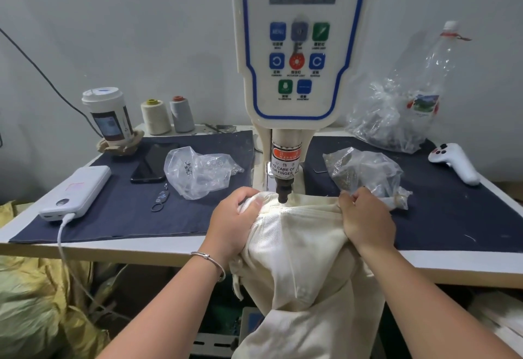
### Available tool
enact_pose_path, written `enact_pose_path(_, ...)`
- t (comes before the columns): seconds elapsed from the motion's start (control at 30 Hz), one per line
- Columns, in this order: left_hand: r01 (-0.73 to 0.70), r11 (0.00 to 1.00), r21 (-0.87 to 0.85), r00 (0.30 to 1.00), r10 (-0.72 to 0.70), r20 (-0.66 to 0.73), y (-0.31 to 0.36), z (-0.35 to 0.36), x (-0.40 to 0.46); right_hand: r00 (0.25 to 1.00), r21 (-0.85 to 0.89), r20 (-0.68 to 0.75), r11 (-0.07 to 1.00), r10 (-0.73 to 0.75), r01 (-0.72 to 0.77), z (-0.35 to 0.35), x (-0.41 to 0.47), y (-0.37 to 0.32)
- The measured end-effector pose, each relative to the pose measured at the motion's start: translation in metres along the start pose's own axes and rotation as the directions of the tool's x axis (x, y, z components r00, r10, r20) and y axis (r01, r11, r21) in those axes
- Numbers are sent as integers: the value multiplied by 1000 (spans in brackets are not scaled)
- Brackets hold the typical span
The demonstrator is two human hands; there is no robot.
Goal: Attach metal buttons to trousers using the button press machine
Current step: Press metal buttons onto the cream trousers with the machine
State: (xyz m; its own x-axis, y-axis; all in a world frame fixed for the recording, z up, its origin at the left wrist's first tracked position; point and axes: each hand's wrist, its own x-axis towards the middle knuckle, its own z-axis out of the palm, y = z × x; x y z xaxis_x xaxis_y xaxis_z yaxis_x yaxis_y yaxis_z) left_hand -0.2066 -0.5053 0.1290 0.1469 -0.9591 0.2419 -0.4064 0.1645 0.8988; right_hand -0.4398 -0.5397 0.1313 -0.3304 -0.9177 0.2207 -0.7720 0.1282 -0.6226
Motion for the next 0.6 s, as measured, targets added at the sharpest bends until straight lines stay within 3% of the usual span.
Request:
enact_pose_path(0.4, 57, 997, 46, 998, -57, 6, 2, 2, 7, 996, -44, 40, 996, 77, -75, 1, 5, -6)
enact_pose_path(0.6, 123, 989, -79, 992, -123, -5, -1, -1, 7, 996, 215, 26, 973, 85, -89, 4, 8, 5)
